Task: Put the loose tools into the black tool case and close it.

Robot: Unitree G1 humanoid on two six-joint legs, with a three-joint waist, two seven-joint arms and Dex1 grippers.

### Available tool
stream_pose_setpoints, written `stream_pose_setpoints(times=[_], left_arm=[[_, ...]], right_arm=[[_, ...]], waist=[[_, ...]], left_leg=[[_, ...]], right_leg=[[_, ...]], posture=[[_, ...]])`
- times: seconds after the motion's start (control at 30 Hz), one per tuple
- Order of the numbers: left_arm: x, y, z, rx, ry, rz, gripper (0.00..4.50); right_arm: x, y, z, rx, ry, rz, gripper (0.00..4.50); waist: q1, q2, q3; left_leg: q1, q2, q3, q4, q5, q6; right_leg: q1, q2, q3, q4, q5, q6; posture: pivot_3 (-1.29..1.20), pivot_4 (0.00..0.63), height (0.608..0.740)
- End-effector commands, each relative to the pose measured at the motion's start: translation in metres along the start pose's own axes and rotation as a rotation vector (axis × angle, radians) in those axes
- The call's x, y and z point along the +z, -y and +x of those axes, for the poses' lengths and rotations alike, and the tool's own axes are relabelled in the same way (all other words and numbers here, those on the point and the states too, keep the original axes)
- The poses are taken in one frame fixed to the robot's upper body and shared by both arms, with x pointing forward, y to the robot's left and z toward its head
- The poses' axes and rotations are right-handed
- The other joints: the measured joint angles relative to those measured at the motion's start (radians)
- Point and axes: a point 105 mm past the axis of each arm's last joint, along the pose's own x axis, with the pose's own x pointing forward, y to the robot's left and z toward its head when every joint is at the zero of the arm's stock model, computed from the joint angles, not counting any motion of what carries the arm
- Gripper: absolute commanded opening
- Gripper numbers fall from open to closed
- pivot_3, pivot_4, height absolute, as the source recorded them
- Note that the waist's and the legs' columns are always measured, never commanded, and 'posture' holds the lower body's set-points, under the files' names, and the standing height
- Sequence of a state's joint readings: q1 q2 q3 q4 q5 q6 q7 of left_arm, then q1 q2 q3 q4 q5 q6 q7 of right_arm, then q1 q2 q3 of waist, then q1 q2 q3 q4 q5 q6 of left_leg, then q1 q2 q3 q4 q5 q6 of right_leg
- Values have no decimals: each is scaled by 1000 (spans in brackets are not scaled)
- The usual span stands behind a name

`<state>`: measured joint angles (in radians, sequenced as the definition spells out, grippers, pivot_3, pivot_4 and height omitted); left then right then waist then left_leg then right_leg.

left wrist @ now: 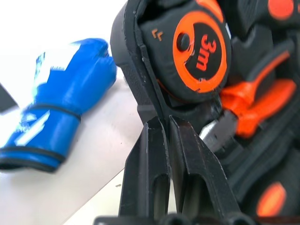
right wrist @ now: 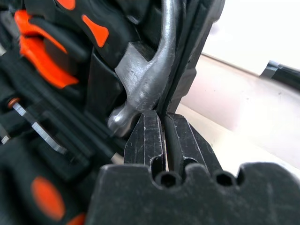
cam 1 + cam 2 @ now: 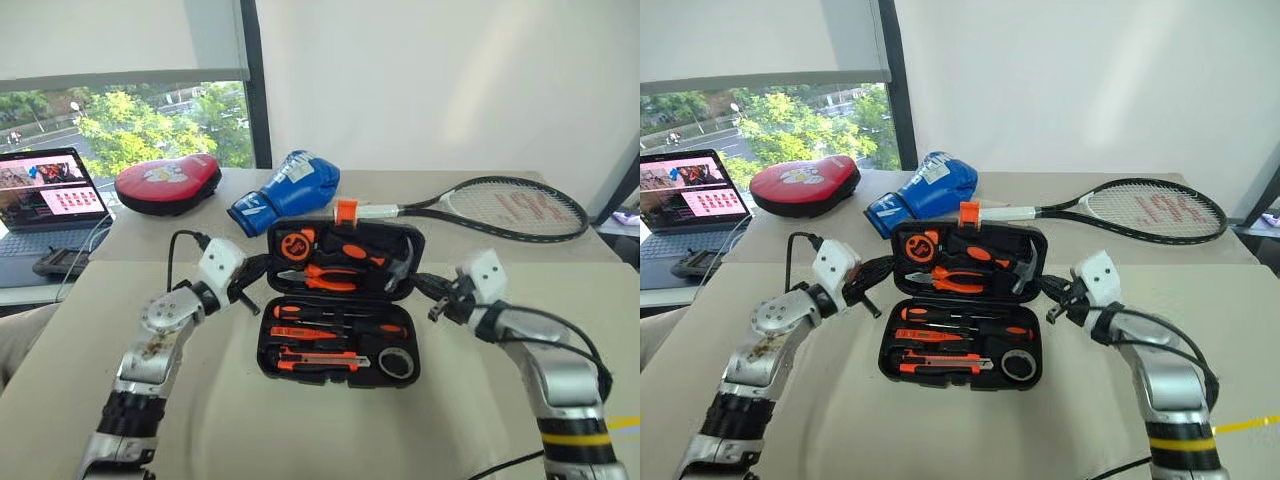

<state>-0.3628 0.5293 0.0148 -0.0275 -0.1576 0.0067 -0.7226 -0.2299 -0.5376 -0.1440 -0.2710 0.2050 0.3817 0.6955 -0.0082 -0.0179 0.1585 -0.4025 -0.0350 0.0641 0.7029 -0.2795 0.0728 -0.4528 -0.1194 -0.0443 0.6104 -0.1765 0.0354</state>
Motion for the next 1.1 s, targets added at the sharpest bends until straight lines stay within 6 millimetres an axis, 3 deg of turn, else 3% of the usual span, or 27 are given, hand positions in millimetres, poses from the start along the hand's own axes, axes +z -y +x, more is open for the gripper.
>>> stream_pose_setpoints(times=[0.03,0.17,0.23,0.27,0.43,0.63,0.67,0.7,0.8,0.9,1.0,1.1], left_arm=[[4,27,-13,-171,18,97,63],[-15,30,-34,-232,-76,38,63],[-20,33,-43,-274,-105,-4,727],[-23,35,-50,-302,-126,-36,882],[-31,34,-85,-369,-225,-156,2696],[-28,17,-90,-271,-231,-291,2696],[-25,15,-88,-259,-219,-309,2807],[-23,15,-87,-254,-212,-319,2807],[-12,15,-83,-273,-182,-388,2212],[-1,12,-78,-283,-153,-431,1032],[6,13,-75,-307,-139,-455,94],[15,12,-74,-325,-118,-493,94]], right_arm=[[38,-22,-23,96,125,-135,0],[32,-20,-44,97,74,-128,0],[24,-21,-52,128,22,-138,783],[22,-22,-57,144,4,-133,975],[18,-35,-79,255,-89,-105,2692],[22,-73,-116,514,-233,70,2692],[23,-80,-122,553,-257,104,2162],[24,-83,-125,572,-270,122,1976],[24,-104,-132,674,-299,192,1009],[6,-121,-124,723,-360,213,0],[-18,-126,-108,711,-430,157,0],[-32,-124,-82,650,-441,134,0]], waist=[[3,0,0],[7,1,0],[8,2,0],[8,2,0],[12,0,1],[26,1,1],[26,-1,1],[27,-2,2],[28,-4,2],[29,-4,2],[25,-6,2],[19,-7,3]], left_leg=[[1,0,0,0,0,0],[9,4,0,0,-2,3],[15,5,0,0,-8,13],[16,6,0,0,-8,13],[14,9,1,2,-8,12],[14,12,0,2,-8,12],[14,13,0,2,-8,12],[15,14,0,2,-8,12],[15,14,0,3,-9,12],[14,15,0,3,-9,11],[15,14,0,3,-8,10],[15,14,1,3,-6,6]], right_leg=[[0,0,1,1,0,-1],[9,1,1,0,1,-2],[16,1,2,-1,0,-2],[17,1,2,-1,0,-2],[15,4,2,-1,0,-2],[16,3,2,-1,-1,-4],[16,3,1,-1,-1,-5],[16,4,1,-2,-1,-5],[17,4,1,-2,0,-5],[16,4,2,-2,-1,-5],[16,5,2,-2,-1,-6],[15,6,2,-1,-2,-7]], posture=[[0,150,740],[0,150,740],[0,150,740],[0,150,740],[0,150,740],[0,150,740],[0,150,740],[0,150,740],[0,150,740],[0,150,740],[0,150,740],[0,150,740]])
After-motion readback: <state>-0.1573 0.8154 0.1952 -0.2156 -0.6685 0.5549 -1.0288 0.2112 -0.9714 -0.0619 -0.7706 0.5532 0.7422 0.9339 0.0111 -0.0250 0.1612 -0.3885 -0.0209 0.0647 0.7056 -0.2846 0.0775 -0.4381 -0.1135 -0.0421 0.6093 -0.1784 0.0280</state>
